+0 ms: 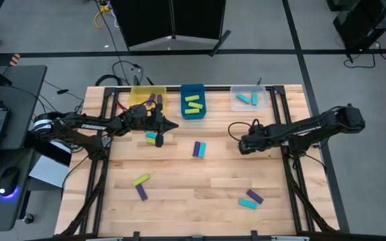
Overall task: Sort blocks
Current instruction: Put the violet block into the yellow bin
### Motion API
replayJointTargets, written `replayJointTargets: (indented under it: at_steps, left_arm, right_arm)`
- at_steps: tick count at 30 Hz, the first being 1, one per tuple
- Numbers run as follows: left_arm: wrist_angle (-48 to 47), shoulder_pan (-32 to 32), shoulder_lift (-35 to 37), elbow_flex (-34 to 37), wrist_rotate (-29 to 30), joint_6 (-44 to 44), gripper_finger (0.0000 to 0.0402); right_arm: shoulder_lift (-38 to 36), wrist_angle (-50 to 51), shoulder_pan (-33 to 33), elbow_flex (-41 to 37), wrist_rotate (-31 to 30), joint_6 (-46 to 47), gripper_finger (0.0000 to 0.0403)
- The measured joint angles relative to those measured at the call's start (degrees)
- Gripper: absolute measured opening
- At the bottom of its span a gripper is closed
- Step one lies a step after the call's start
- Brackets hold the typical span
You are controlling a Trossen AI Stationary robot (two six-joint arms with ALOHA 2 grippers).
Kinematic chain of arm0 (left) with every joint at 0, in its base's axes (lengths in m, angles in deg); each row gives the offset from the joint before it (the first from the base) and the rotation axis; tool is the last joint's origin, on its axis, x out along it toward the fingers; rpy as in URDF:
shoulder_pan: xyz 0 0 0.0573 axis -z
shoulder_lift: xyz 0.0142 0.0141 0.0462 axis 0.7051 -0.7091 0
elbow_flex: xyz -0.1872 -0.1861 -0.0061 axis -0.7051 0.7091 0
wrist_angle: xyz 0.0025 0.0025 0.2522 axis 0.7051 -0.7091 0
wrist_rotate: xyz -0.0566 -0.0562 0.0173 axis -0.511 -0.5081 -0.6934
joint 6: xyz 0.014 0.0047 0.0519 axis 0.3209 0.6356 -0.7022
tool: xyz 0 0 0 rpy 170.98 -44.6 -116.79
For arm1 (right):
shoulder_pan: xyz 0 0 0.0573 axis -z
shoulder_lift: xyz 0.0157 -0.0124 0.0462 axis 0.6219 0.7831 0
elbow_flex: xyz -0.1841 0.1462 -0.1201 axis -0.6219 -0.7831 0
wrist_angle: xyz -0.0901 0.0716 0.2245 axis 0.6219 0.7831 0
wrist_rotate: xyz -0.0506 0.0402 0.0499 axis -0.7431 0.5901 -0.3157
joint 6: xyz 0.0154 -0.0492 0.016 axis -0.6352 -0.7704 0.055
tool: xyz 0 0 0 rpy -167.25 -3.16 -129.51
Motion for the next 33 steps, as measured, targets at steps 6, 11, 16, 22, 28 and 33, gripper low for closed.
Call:
replayJointTargets:
  at_steps: [6, 11, 16, 22, 28, 33]
  left_arm:
    - [-0.02, 0.0, 0.0, 0.0, 0.0, 0.02, 0.001]
    - [-0.02, 0.0, 0.0, 0.0, 0.0, 0.04, 0.001]
    - [-0.04, 0.0, 0.0, 0.0, 0.0, 0.04, 0.001]
    - [-0.02, 0.0, 0.0, 0.0, 0.0, 3.18, 0.001]
    - [-0.02, 0.0, 0.0, 0.0, 0.0, 8.7, 0.001]
    - [0.02, -0.16, 0.0, 0.0, 0.0, 15.63, 0.001]
  right_arm:
    - [2.68, 0.01, 0.87, -0.02, -0.03, -0.31, 0.0178]
    - [4.87, 0.26, 1.95, -0.02, -0.09, -1.27, 0.0179]
    - [6.4, 0.25, 2.63, 0.02, -0.66, -3.23, 0.0173]
    - [6.68, -0.11, 2.69, 0.01, -1.06, -5.88, 0.0145]
    - [6.29, 0.57, 2.08, -0.02, -1.33, -10.54, 0.0108]
    - [4.08, 3.0, 0.1, -0.04, -0.33, -12.27, 0.0108]
